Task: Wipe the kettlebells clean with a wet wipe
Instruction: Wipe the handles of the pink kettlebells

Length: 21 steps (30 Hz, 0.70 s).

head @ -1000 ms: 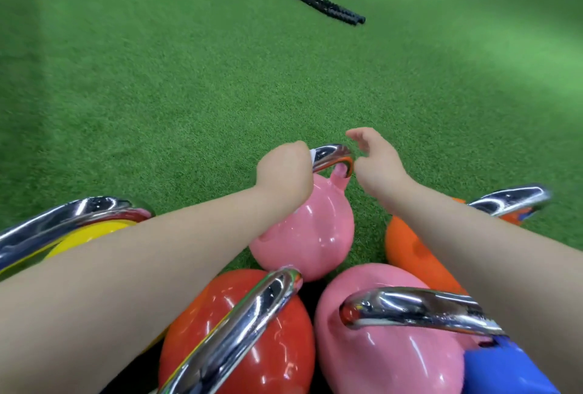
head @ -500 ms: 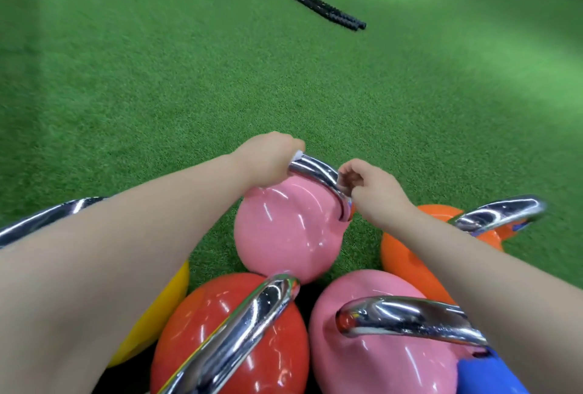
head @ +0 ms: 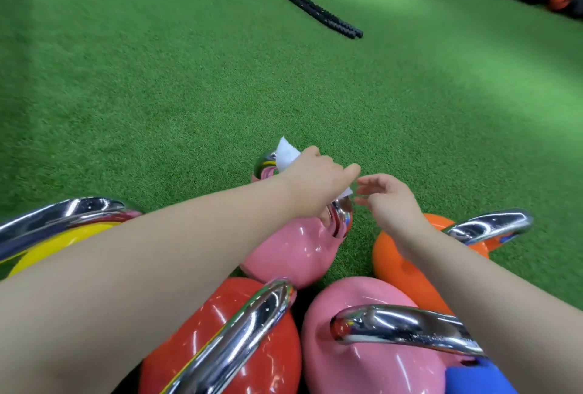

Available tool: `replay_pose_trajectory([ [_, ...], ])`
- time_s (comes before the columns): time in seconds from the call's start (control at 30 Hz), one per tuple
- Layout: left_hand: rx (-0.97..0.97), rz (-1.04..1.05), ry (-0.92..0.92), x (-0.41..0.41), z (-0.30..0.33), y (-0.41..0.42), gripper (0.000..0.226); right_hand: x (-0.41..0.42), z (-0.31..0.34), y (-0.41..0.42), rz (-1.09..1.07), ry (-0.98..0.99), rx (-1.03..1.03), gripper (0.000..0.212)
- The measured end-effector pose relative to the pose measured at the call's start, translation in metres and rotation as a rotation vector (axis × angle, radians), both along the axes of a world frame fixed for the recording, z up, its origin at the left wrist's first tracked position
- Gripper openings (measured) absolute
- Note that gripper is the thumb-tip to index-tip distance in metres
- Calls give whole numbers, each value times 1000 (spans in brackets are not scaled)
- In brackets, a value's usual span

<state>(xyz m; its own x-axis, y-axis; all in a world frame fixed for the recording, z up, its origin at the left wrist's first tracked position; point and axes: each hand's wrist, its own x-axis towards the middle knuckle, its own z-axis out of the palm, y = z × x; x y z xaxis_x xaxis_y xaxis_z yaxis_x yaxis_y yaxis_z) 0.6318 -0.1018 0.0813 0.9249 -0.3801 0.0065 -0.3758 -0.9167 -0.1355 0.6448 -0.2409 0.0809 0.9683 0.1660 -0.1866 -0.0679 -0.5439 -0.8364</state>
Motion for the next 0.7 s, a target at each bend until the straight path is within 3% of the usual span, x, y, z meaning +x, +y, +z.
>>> replay_pose_trajectory([
  [0.07,-187,-7,102,-3,5,7,85,0,9,3,0,-133,-40,34],
  [0.13,-527,5,202,-10,14,16,86,-1,19,11,11,-225,-16,35],
  [0.27,-929,165,52,-19,23,47,48,-6,36,30,90,-324,-22,35],
  [0.33,-942,277,-67,-21,17,65,30,-8,41,37,147,-380,-116,35],
  [0.43,-842,317,-142,-24,5,81,21,-7,41,40,237,-391,-315,32],
  [0.57,-706,198,-78,-29,0,81,27,-9,32,34,312,-336,-472,20],
  [0.7,-690,205,-54,-31,-5,78,31,-9,31,23,318,-357,-526,11],
])
